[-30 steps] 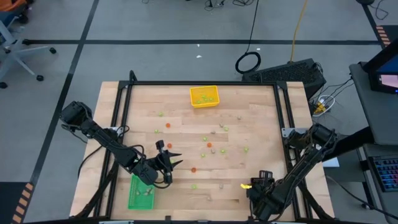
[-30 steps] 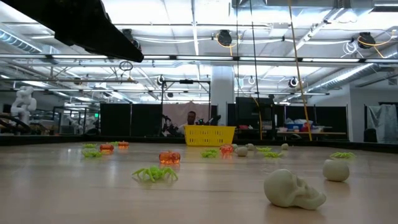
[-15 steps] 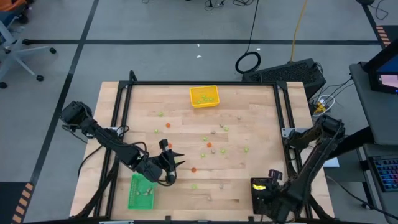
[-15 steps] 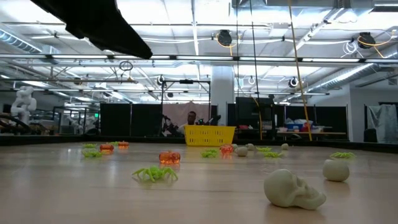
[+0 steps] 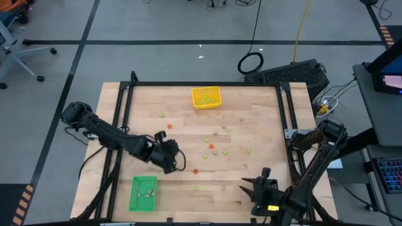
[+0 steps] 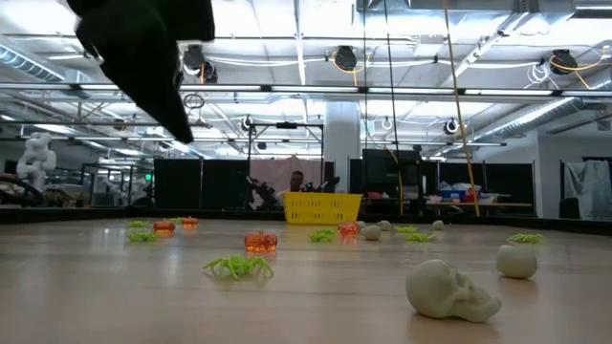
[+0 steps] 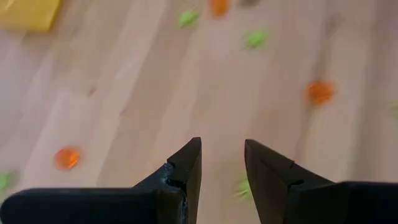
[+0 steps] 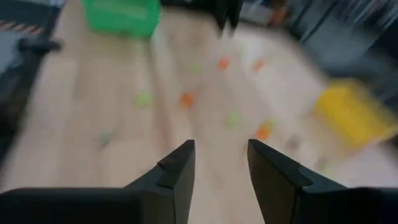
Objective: Sort Halloween decoration
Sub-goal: Put the green spider toy into the yellow bin
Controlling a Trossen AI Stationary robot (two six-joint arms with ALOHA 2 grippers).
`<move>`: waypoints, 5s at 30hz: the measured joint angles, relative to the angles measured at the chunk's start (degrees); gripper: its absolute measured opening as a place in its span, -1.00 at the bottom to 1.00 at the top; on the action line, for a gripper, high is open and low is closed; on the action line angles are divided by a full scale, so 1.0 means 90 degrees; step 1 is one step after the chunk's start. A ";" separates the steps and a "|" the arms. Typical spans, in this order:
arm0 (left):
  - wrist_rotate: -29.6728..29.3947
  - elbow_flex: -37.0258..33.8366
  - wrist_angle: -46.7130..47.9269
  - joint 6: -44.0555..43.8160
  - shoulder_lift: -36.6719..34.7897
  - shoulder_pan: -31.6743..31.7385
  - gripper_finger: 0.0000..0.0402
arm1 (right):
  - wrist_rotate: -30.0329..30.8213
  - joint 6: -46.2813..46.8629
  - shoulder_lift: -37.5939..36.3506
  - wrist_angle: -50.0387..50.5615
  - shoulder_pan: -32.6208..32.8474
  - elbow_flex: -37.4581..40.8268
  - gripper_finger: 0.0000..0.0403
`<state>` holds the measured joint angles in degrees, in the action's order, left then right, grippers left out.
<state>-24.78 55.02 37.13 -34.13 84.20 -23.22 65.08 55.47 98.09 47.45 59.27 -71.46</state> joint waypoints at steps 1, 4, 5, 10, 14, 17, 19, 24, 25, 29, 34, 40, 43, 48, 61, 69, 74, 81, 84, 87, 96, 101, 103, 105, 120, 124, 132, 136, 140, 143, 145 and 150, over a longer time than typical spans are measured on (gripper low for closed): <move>0.0039 0.0006 0.0208 0.0015 0.0000 0.0125 -0.41 | 0.0301 -0.0313 0.0075 -0.0137 -0.0067 0.0000 -0.34; 0.0294 0.0001 0.0608 0.0289 0.0000 0.0471 -0.41 | 0.0895 -0.1066 0.0291 -0.0444 -0.0307 -0.0002 -0.34; 0.0512 -0.0025 0.0623 0.0495 0.0000 0.0570 -0.41 | 0.0944 -0.1228 0.0363 -0.0469 -0.0397 -0.0002 -0.34; 0.1172 -0.0204 0.0609 0.1130 0.0000 0.1066 -0.41 | 0.0865 -0.1623 0.0639 -0.0458 -0.0923 -0.0002 -0.34; 0.1256 -0.0365 0.0595 0.1213 0.0000 0.1353 -0.41 | 0.0191 -0.2027 0.0728 -0.0336 -0.1158 0.0000 -0.34; 0.1280 -0.0583 0.0509 0.1249 0.0000 0.1525 -0.41 | -0.0020 -0.2370 0.0718 -0.0329 -0.1267 0.0000 -0.34; 0.1346 -0.0742 0.0307 0.1398 0.0000 0.1600 -0.41 | -0.0117 -0.2580 0.0720 -0.0329 -0.1344 0.0000 -0.34; 0.1422 -0.0881 -0.0423 0.1738 0.0000 0.1723 -0.37 | -0.0427 -0.2786 0.0715 -0.0338 -0.1568 0.0000 -0.34; 0.1419 -0.0881 -0.0459 0.1790 0.0000 0.1743 -0.37 | -0.0444 -0.2791 0.0715 -0.0344 -0.1622 0.0000 -0.34; 0.1381 -0.0891 0.0504 0.1832 -0.0108 0.1809 -0.36 | -0.0679 -0.2805 0.0715 -0.0458 -0.1808 0.0000 -0.34; 0.1003 -0.1141 0.1005 0.1857 -0.0823 0.1982 -0.36 | -0.0939 -0.2945 0.0715 -0.0726 -0.1927 0.0000 -0.34; 0.1239 -0.1443 0.0917 0.2057 -0.1378 0.2430 -0.36 | -0.0940 -0.3561 0.0715 -0.1203 -0.2062 0.0000 -0.34; 0.1408 -0.1807 0.0906 0.2047 -0.1423 0.2684 -0.37 | -0.1135 -0.3728 0.0715 -0.1443 -0.2124 0.0000 -0.34; 0.1630 -0.2368 0.0294 0.2046 -0.1421 0.2834 -0.37 | -0.1433 -0.3753 0.0715 -0.1538 -0.2150 0.0000 -0.34; 0.1580 -0.3194 -0.0932 0.2398 -0.1438 0.3208 -0.37 | -0.1434 -0.3841 0.0715 -0.1542 -0.2390 -0.0001 -0.34; 0.1703 -0.3406 -0.1362 0.2322 -0.1446 0.3256 -0.37 | -0.1435 -0.3924 0.0715 -0.1667 -0.2512 0.0000 -0.34; 0.1681 -0.3419 -0.1402 0.2114 -0.1440 0.3249 -0.38 | -0.1438 -0.3921 0.0715 -0.1763 -0.2507 -0.0002 -0.34; 0.1710 -0.3424 -0.1450 0.1994 -0.1428 0.3244 -0.67 | -0.1438 -0.3779 0.0715 -0.1781 -0.2492 0.0000 -0.34; 0.1745 -0.3424 -0.1467 0.1994 -0.1424 0.3239 -0.83 | -0.1440 -0.3768 0.0715 -0.1776 -0.2474 0.0000 -0.34; 0.1745 -0.3426 -0.1472 0.1994 -0.1423 0.3239 -0.96 | -0.1440 -0.3795 0.0715 -0.1776 -0.2449 0.0000 -0.34; 0.1739 -0.3318 -0.1632 0.1840 -0.1405 0.3234 -0.99 | -0.1440 -0.3817 0.0715 -0.1769 -0.2444 0.0000 -0.34; 0.1810 -0.3014 -0.1846 0.1673 -0.1446 0.3183 -1.00 | -0.1438 -0.3909 0.0715 -0.1766 -0.2444 0.0000 -0.34; 0.1816 -0.2944 -0.1792 0.1666 -0.1506 0.3135 -1.00 | -0.1438 -0.3909 0.0715 -0.1766 -0.2444 0.0000 -0.34; 0.1815 -0.2850 -0.1787 0.1659 -0.1520 0.3090 -1.00 | -0.1438 -0.3907 0.0715 -0.1767 -0.2444 0.0000 -0.34; 0.2399 -0.2780 -0.3097 0.1664 -0.2117 0.2823 -1.00 | -0.1427 -0.3797 0.0766 -0.1838 -0.2447 0.0201 -0.34; 0.2765 -0.2780 -0.3965 0.2053 -0.2179 0.2668 -1.00 | -0.1466 -0.3898 0.0764 -0.2743 -0.2509 0.0806 -0.34; 0.3237 -0.2780 -0.5178 0.2623 -0.2178 0.2275 -1.00 | -0.2306 -0.4464 0.0755 -0.5984 -0.2899 0.1734 -0.34; 0.3240 -0.2780 -0.5391 0.3012 -0.2178 0.2089 -1.00 | -0.3117 -0.4899 0.0579 -0.6620 -0.3338 0.1720 -0.22; 0.3238 -0.2780 -0.5563 0.3258 -0.2178 0.1921 -1.00 | -0.3634 -0.5115 0.0419 -0.6841 -0.3854 0.1639 -0.02; 0.3236 -0.2780 -0.5644 0.3513 -0.2178 0.1750 -1.00 | -0.4210 -0.5388 0.0399 -0.7229 -0.4254 0.1637 0.12; 0.3234 -0.2780 -0.5644 0.3686 -0.2176 0.1627 -1.00 | -0.4753 -0.5569 0.0406 -0.7547 -0.4498 0.1637 0.17; 0.3223 -0.2780 -0.5814 0.4186 -0.2087 0.1367 -1.00 | -0.5767 -0.5780 0.0402 -0.8351 -0.4937 0.1634 0.20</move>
<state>4.23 30.00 -15.20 3.55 65.42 -10.92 13.18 3.45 101.71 -27.71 14.84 -56.75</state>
